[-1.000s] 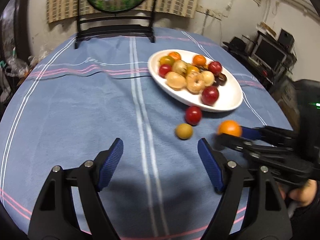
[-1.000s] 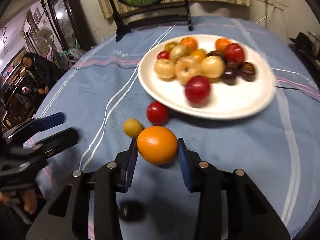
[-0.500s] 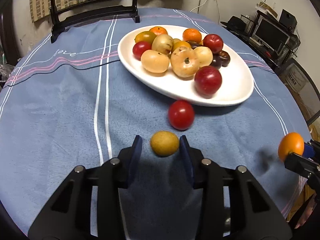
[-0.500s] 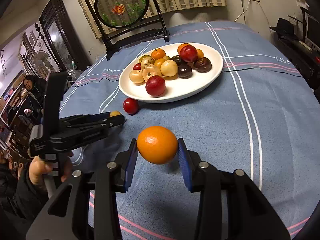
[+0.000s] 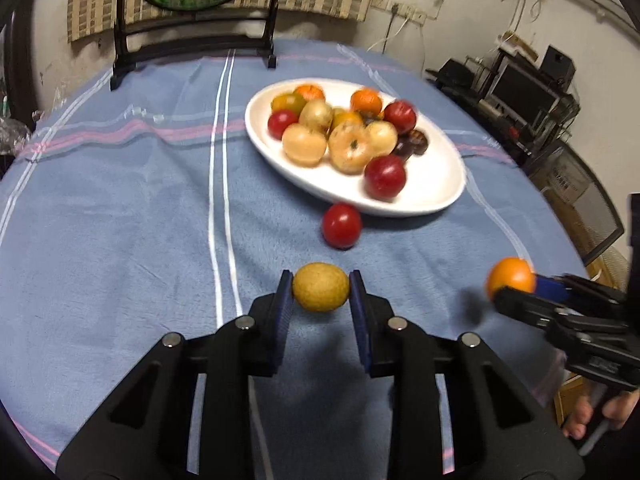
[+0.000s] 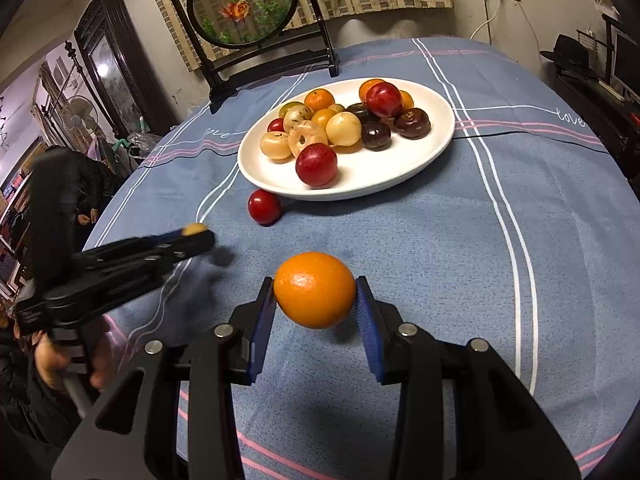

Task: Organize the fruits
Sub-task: 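Carry both held fruits onto the white plate and open both tools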

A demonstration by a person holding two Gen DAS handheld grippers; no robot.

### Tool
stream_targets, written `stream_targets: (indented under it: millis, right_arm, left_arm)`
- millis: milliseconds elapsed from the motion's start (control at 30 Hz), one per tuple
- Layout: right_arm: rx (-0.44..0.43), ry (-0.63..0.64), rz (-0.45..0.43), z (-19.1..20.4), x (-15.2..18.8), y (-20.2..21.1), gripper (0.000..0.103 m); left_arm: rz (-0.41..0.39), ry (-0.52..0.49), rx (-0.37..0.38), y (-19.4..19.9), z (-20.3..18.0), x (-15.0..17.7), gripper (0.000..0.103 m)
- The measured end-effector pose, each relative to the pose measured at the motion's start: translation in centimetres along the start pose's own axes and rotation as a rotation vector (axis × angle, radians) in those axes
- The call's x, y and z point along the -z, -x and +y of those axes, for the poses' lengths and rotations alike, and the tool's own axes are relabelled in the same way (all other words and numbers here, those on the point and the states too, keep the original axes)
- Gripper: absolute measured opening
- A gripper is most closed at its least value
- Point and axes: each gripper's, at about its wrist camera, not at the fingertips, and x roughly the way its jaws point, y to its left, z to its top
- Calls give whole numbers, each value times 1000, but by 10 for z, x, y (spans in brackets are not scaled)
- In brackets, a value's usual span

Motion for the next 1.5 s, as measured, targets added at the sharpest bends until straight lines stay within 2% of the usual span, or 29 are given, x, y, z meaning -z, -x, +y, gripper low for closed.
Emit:
stream_targets:
  millis: [200,367,533,667,833,1000,1033,1067,1100,1133,1167,1300,1367,1433,1500]
  right_arm:
    - [18,10,-10,4,-11,4,40]
    - [51,44,-44,5,-39,4,40]
    - [127,60,-44,-8,-85,-19,40]
    - [191,46,-37,-29,-113,-43,40]
    - [169,6,-18,-49,-125,-61,40]
    - [156,-13,-4,-57,-130,-74,40]
    - [157,-16,3,-59,-133,-78,40]
    - [164,-13,6,-59,-134,-80,43]
    - [182,-6,0,-59,-136,-82,52]
    - [215,4,-23,-59,-137,-81,59]
    - [236,6,-51,-59,-137,-79,61]
    - [212,-34,-73,-66,-133,-69,61]
    - [188,-45,-63,-62,-128,-59,61]
    - [162,-19,-62,-50,-119,-45,61]
    - [153,-2,-71,-39,-108,-32,61]
  left_arm:
    - [-45,-42,9,23,-1,-22,28]
    - [-65,-90,2,19,-7,-76,28]
    - [-44,-90,2,-23,-20,-135,28]
    - [-5,-83,-29,-65,-31,-163,29]
    - [61,-64,-32,-109,-35,-182,29]
    - [96,-58,-35,-135,-34,-191,30]
    - [100,-47,-32,-138,-33,-193,38]
    - [100,-40,-34,-140,-32,-194,57]
    - [91,-32,-42,-139,-31,-196,63]
    - [73,-22,-49,-135,-29,-196,64]
    - [65,-20,-49,-130,-27,-197,63]
    - [6,-3,-31,-82,-16,-183,64]
    - [-18,-1,-16,-56,-13,-169,69]
    - [-52,-13,-7,-25,-11,-147,74]
    - [-77,-14,-6,-5,-8,-128,74]
